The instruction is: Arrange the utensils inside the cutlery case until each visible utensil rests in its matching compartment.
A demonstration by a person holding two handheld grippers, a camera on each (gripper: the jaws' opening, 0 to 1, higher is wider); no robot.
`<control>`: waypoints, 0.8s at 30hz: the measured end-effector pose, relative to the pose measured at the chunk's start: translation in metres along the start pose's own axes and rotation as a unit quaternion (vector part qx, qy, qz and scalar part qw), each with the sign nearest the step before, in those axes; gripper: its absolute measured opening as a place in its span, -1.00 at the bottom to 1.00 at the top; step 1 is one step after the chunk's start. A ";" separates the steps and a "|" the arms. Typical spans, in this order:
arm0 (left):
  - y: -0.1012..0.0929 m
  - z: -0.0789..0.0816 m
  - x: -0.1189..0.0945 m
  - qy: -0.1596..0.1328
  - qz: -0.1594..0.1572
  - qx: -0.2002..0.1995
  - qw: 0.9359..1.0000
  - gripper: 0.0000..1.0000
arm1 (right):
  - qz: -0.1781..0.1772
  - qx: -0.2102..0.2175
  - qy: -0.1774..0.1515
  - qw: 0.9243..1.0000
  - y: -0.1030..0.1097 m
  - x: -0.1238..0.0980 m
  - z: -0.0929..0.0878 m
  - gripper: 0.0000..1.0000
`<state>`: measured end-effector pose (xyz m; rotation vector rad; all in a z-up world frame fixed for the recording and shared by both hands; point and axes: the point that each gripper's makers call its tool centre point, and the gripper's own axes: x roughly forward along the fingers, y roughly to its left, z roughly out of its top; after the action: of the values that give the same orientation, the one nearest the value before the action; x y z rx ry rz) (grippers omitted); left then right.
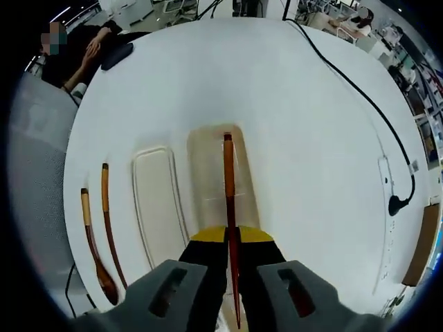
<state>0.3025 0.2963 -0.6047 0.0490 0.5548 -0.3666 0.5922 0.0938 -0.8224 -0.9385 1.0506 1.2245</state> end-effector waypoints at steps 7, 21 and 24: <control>0.004 0.000 -0.001 0.003 0.002 0.004 1.000 0.68 | -0.001 0.009 -0.008 1.000 -0.001 -0.005 0.008 -0.93; -0.002 0.014 -0.011 -0.017 -0.009 0.019 1.000 0.68 | -0.034 0.004 -0.021 0.999 0.005 -0.044 0.013 -0.85; -0.003 0.014 -0.018 -0.025 -0.009 0.013 1.000 0.69 | -0.039 0.001 -0.025 0.999 0.011 -0.053 0.014 -0.83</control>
<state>0.2942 0.2977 -0.5830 0.0602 0.5006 -0.3919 0.5812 0.0944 -0.7679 -0.9348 0.9662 1.1759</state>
